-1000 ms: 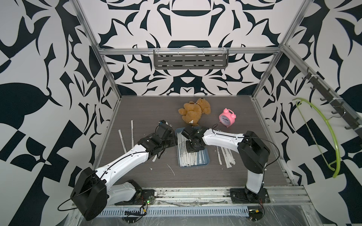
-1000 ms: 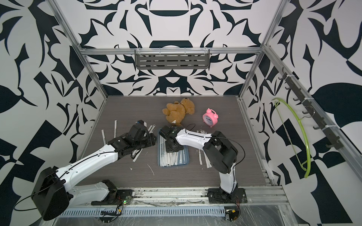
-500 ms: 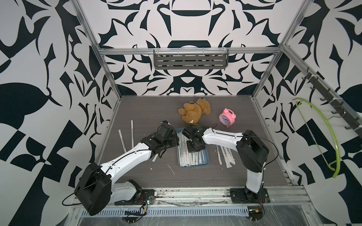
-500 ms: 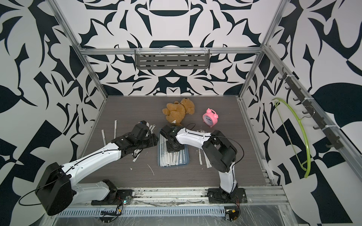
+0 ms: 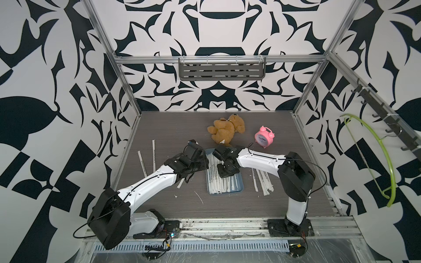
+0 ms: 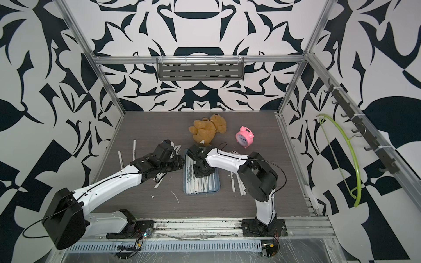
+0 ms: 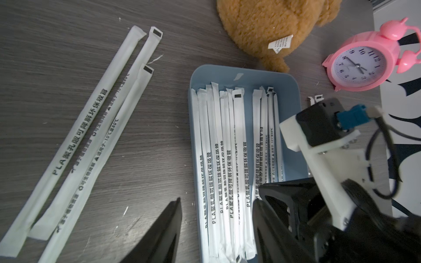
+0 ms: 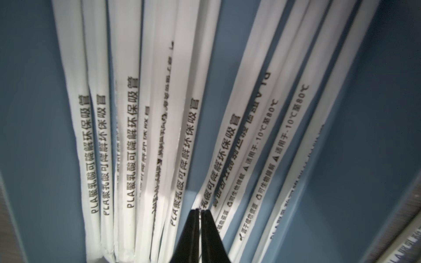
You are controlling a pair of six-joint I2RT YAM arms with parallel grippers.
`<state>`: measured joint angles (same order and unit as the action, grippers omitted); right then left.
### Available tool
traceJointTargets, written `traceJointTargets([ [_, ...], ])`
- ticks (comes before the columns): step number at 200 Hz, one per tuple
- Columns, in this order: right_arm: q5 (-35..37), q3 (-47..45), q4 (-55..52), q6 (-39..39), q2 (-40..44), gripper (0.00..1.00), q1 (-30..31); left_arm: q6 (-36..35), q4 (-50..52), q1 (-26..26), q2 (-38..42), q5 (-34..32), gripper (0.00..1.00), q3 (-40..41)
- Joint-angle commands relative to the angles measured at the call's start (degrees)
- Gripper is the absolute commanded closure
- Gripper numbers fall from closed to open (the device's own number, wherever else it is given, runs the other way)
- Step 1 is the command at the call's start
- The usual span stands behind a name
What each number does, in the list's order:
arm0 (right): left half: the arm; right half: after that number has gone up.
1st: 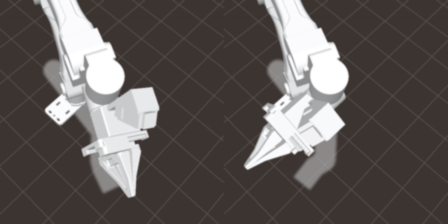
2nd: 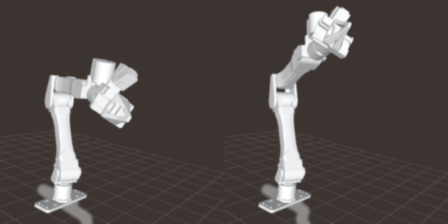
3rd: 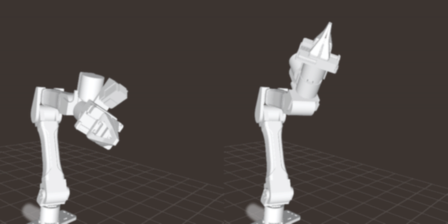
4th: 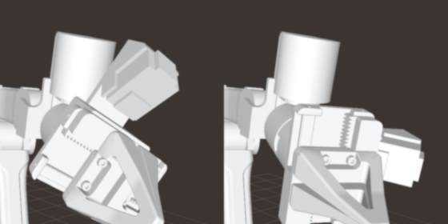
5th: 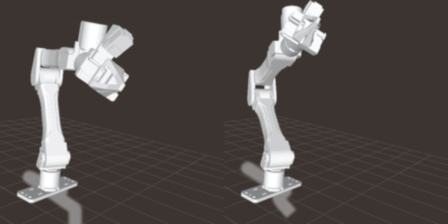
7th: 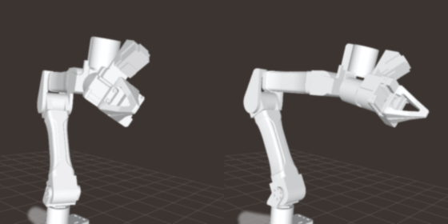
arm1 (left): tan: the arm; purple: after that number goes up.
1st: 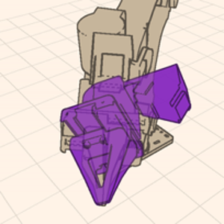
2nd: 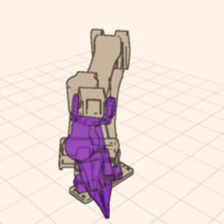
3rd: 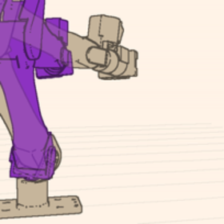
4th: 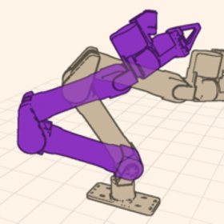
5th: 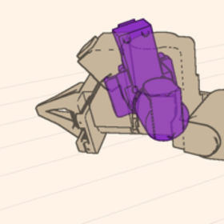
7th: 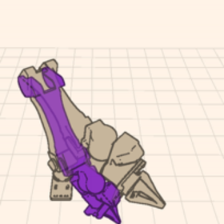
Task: Put the straws into the storage box
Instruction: Adjust the straw in the storage box.
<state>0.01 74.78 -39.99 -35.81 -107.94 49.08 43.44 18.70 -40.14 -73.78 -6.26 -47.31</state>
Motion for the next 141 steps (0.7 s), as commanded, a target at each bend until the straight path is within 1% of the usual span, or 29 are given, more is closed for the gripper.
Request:
traceJointTargets([
  [1, -2.3, -0.9, 1.6, -0.6, 0.3, 0.9, -0.1, 0.1, 0.2, 0.2, -1.1, 0.8, 0.44, -0.9],
  [46, -1.5, -4.3, 0.9, 0.6, 1.7, 0.9, -0.9, 0.0, 0.3, 0.2, -1.7, 1.7, 0.45, -0.9],
  [79, -1.2, -2.1, -1.3, 2.0, 2.4, 0.9, -1.1, 0.9, 0.4, -0.2, 0.3, 0.9, 0.46, 0.6],
  [83, -1.4, -1.9, -1.5, 2.1, 2.5, 0.9, -1.0, 1.1, 0.1, -0.2, 2.3, 0.8, 0.46, 1.0],
  [99, -2.3, -0.9, -2.3, 2.5, 3.2, 0.9, -1.0, 1.7, 0.1, -0.2, 3.8, 0.6, 0.46, 2.3],
  [118, -3.0, -0.8, -2.8, 2.9, 6.0, 0.9, -1.0, 1.6, 1.0, -0.2, 4.8, -0.6, 0.46, 2.7],
  [141, -3.5, -1.0, -5.8, 3.7, 10.5, 0.87, -2.4, -0.4, 2.7, -0.2, 4.8, -1.9, 0.46, 2.0],
])
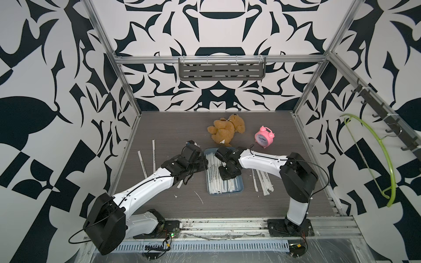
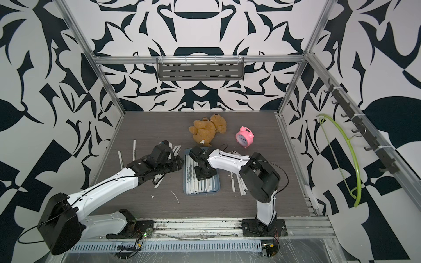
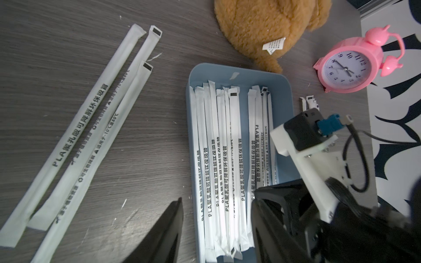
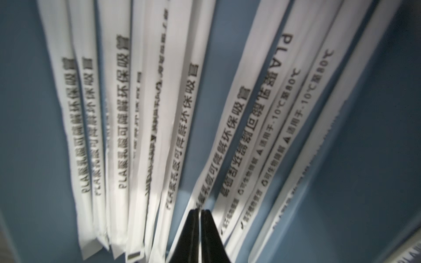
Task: Put the straws into the storage box
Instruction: Adjust the straw in the storage box, then pick up the straw from the center of the board.
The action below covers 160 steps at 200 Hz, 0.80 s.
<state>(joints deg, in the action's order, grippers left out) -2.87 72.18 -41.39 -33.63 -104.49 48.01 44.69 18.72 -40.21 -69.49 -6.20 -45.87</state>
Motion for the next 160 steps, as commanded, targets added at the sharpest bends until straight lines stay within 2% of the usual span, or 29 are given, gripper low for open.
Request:
traceJointTargets([
  [1, -0.6, 1.4, -4.4, 1.5, 7.4, 0.86, -1.5, -1.8, 2.8, -0.1, 0.5, -2.2, 0.46, 0.4],
  [33, 0.9, -7.7, -5.9, 1.9, 19.7, 0.78, -9.8, -7.7, 8.7, -0.2, 0.8, -6.0, 0.46, -2.8],
  [57, 0.7, -13.9, -7.5, 5.4, 25.0, 0.7, -18.3, -9.3, 3.6, -0.6, 3.9, -7.0, 0.45, 1.0],
  [75, 0.9, -15.4, -8.1, 8.3, 24.1, 0.65, -21.5, -8.8, -2.5, -1.9, 4.4, -6.4, 0.45, 3.8],
  [94, -1.0, -16.3, -6.4, 9.5, 21.8, 0.61, -22.4, -7.7, -4.9, -6.7, 3.0, -12.0, 0.46, 4.3],
  [117, -0.7, -16.5, -3.9, 9.8, 19.1, 0.61, -22.4, -7.2, -7.1, -12.3, -0.5, -16.1, 0.45, 3.8],
  [144, -1.3, -16.4, -2.8, 10.3, 16.2, 0.62, -22.4, -6.1, -8.4, -14.6, -5.4, -16.0, 0.46, 3.0],
  [160, -0.6, -16.8, -1.5, 10.1, 15.3, 0.66, -22.4, -6.1, -8.4, -14.9, -6.7, -15.8, 0.46, 2.5],
])
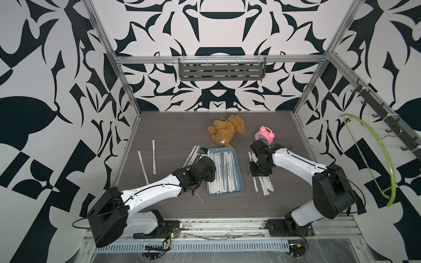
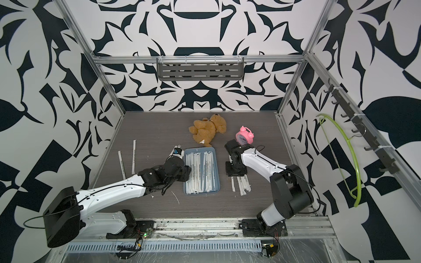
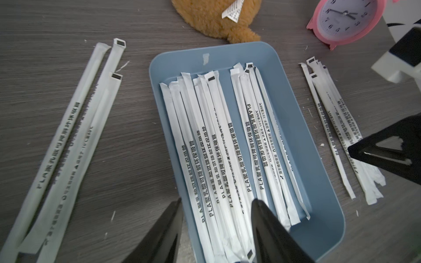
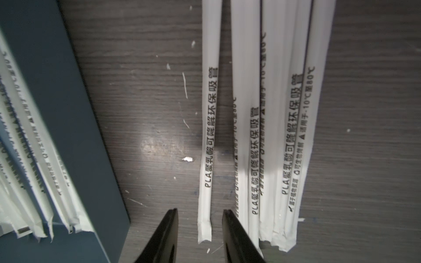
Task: Put the straws into the storage box
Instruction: Pick up the straw from the center of the board.
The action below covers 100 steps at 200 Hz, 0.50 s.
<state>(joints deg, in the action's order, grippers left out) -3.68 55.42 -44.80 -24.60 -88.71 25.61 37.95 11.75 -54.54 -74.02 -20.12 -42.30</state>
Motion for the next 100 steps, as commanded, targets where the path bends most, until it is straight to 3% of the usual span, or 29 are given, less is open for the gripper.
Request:
traceJointTargets([
  [1, 0.2, -0.1, 2.0, 1.1, -0.5, 0.67, 0.0, 0.6, -1.4, -0.6, -2.2, -1.9, 0.46, -1.2],
  [34, 1.0, -0.4, 3.9, 1.0, -3.1, 0.77, 0.0, -0.1, -1.3, -0.6, -2.9, -1.5, 0.46, -1.9],
  [100, 3.9, -2.8, 5.9, 0.2, -6.4, 0.79, 0.2, 0.4, -1.7, -0.6, -4.9, 0.5, 0.46, -3.0],
])
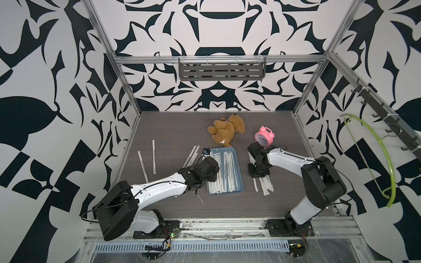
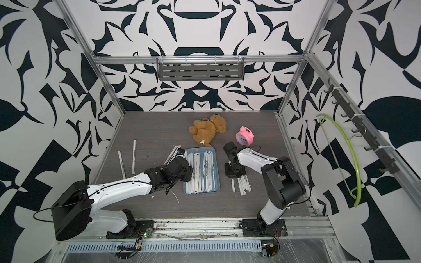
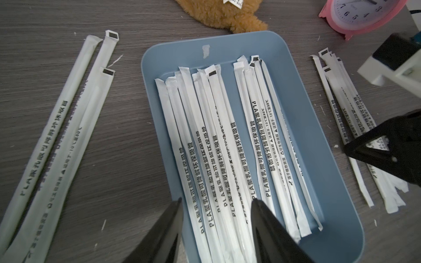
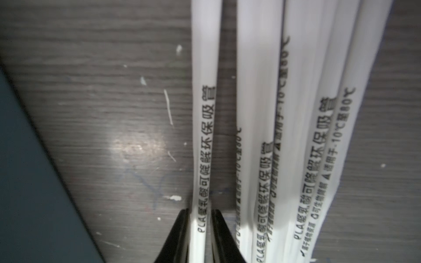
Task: Put the straws into the storage box
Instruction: Pick up the straw from the center of the board.
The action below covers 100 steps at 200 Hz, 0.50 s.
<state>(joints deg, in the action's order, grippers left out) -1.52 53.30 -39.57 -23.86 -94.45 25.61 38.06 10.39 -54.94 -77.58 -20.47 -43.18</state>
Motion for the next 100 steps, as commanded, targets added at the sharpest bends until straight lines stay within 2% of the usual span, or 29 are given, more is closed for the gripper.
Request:
traceJointTargets([
  [1, 1.7, -0.7, 0.7, -0.5, -0.7, 0.8, 0.1, 0.4, -0.3, -0.2, -1.3, 0.9, 0.46, -2.2],
  [19, 1.8, -0.8, 1.2, -1.0, -0.5, 0.91, 1.0, 1.0, 0.4, -0.5, -1.4, 0.2, 0.46, -2.4],
  [35, 2.3, 0.4, -0.7, -1.6, 0.8, 0.96, 3.1, 1.9, 1.5, -0.7, -0.8, -1.2, 0.45, -2.4],
  [73, 5.1, 4.9, -8.1, -7.2, 7.3, 0.99, 9.5, 2.8, 7.0, 0.0, 3.2, -6.2, 0.45, -2.3],
  [100, 8.4, 12.5, -13.9, -13.9, 10.1, 0.99, 16.6, 4.4, 8.4, 3.5, 8.5, -4.1, 0.44, 0.3],
])
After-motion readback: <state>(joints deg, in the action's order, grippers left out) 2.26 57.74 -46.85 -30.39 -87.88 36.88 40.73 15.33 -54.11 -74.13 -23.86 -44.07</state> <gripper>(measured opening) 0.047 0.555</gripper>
